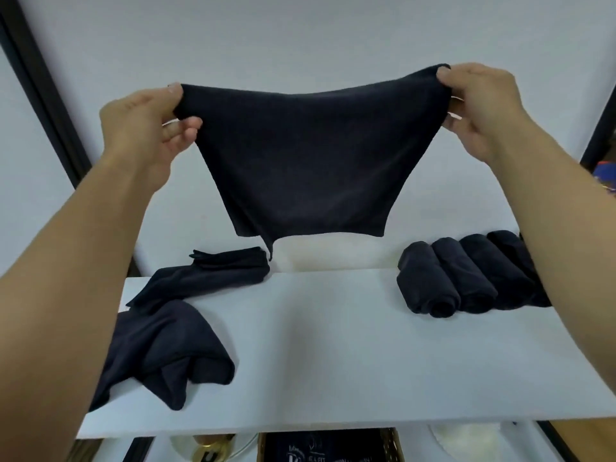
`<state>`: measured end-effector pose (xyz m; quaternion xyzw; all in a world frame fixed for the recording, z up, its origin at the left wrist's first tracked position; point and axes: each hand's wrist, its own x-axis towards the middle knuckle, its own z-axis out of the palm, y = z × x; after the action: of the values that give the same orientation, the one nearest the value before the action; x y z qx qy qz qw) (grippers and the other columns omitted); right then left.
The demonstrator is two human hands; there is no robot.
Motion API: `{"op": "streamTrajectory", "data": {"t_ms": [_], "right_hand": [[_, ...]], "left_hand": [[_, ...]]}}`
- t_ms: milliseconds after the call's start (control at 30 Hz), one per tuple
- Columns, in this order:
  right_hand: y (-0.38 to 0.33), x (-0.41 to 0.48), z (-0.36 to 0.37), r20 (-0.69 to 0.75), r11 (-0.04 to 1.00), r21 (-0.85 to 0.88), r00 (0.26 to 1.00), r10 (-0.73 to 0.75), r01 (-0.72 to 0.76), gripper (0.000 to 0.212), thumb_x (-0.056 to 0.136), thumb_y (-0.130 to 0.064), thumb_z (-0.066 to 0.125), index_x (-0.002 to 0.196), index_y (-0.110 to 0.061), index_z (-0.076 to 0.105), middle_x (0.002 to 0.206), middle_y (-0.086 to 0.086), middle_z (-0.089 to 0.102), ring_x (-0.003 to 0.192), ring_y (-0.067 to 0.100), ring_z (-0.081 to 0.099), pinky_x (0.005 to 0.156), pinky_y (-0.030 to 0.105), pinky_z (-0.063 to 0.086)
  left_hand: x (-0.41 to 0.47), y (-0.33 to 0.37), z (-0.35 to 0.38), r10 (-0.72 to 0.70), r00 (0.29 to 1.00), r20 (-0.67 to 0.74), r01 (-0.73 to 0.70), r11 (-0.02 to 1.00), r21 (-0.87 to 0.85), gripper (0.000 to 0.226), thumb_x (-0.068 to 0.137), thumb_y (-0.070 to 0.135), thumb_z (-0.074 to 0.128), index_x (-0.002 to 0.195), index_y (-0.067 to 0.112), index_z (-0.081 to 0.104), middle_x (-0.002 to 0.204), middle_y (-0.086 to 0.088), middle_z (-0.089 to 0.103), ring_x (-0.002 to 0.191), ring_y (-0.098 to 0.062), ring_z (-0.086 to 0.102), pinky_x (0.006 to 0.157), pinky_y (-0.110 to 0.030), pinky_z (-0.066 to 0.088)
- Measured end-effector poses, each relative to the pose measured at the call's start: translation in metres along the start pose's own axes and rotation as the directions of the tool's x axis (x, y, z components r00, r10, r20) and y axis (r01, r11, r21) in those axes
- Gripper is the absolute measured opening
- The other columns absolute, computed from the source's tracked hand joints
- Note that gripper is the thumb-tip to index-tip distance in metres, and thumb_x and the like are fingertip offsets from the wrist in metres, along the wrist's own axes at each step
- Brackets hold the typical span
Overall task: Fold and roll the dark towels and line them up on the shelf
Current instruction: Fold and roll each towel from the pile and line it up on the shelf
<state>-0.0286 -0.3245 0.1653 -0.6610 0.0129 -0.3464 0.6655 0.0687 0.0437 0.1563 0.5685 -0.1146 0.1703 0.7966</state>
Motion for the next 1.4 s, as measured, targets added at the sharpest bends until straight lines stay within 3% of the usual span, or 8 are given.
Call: {"op": "streamTrajectory", "data": {"t_ms": [233,367,533,700,867,967,1200,1400], "right_hand": [[0.051,-0.136,-0.042,-0.055,0.915,-0.333,0.974,0.221,-0.227,0.008,0.081,-0.025,0.071,0.086,-0.018,0.071,0.078,-0.004,0.065,0.070,0.009,0.057,0.068,0.028,0.041],[0.105,-0.244,-0.065,-0.049,0.760,-0.529,0.908,0.416,-0.377,0.011,0.085,-0.015,0.069,0.090,-0.023,0.073,0.064,-0.002,0.065,0.050,0.005,0.055,0.051,0.025,0.038],[0.118,-0.323,-0.089,-0.006,0.715,-0.477,0.815,0.579,-0.511,0.018,0.089,-0.006,0.066,0.080,-0.015,0.079,0.075,0.015,0.071,0.057,0.020,0.062,0.056,0.030,0.048],[0.099,-0.345,-0.104,0.168,0.597,-0.753,0.797,0.580,-0.276,0.030,0.074,-0.009,0.081,0.086,-0.036,0.075,0.067,0.001,0.067,0.060,0.009,0.060,0.061,0.022,0.047],[0.084,-0.323,-0.090,0.170,0.567,-0.821,0.919,0.355,-0.067,0.020,0.082,-0.017,0.076,0.076,-0.035,0.069,0.078,-0.006,0.064,0.067,0.010,0.057,0.060,0.022,0.043],[0.084,-0.286,-0.079,0.178,0.580,-0.815,0.945,0.273,-0.014,0.012,0.089,-0.025,0.068,0.083,-0.034,0.064,0.092,-0.016,0.061,0.077,0.006,0.058,0.064,0.017,0.038],[0.152,-0.171,-0.044,0.091,0.514,-0.858,0.982,0.168,-0.009,0.001,0.091,-0.023,0.066,0.091,-0.022,0.065,0.076,-0.012,0.062,0.072,0.004,0.055,0.060,0.016,0.036],[0.231,-0.100,-0.012,0.169,0.087,-0.985,0.930,0.327,0.149,0.016,0.098,-0.024,0.054,0.107,-0.011,0.056,0.095,0.009,0.062,0.080,0.025,0.057,0.064,0.033,0.046]], "left_hand": [[-0.145,-0.069,-0.092,-0.184,0.983,-0.014,0.185,0.976,0.118,0.009,0.083,0.014,0.073,0.076,0.011,0.067,0.057,-0.004,0.066,0.061,-0.024,0.071,0.056,-0.023,0.056],[-0.245,-0.127,-0.145,-0.388,0.919,-0.070,0.394,0.891,0.225,0.009,0.085,0.002,0.069,0.093,0.006,0.069,0.077,-0.022,0.072,0.063,-0.033,0.072,0.060,-0.030,0.061],[-0.311,-0.139,-0.177,-0.432,0.900,-0.050,0.426,0.850,0.312,0.020,0.088,-0.004,0.064,0.086,0.012,0.077,0.085,-0.015,0.075,0.064,-0.032,0.071,0.070,-0.040,0.060],[-0.330,-0.118,-0.190,-0.371,0.906,0.205,0.142,0.720,0.679,0.040,0.070,-0.008,0.080,0.095,0.024,0.076,0.087,-0.004,0.074,0.072,-0.016,0.069,0.065,-0.009,0.050],[-0.298,-0.098,-0.177,-0.081,0.919,0.387,-0.301,0.491,0.817,0.020,0.080,0.003,0.076,0.095,0.016,0.077,0.084,0.004,0.059,0.067,-0.007,0.058,0.064,-0.010,0.041],[-0.252,-0.092,-0.154,0.000,0.925,0.381,-0.328,0.508,0.797,0.011,0.086,0.011,0.070,0.095,0.018,0.072,0.090,0.003,0.059,0.060,-0.007,0.060,0.060,-0.012,0.043],[-0.116,-0.146,-0.084,-0.106,0.960,0.258,-0.169,0.516,0.840,0.005,0.089,0.017,0.068,0.091,0.019,0.072,0.060,0.010,0.064,0.045,-0.007,0.062,0.058,-0.022,0.048],[-0.046,-0.233,-0.056,-0.353,0.917,0.185,-0.072,0.312,0.947,0.006,0.086,0.014,0.072,0.088,0.011,0.076,0.076,-0.007,0.072,0.062,-0.024,0.069,0.078,-0.037,0.058]]}}
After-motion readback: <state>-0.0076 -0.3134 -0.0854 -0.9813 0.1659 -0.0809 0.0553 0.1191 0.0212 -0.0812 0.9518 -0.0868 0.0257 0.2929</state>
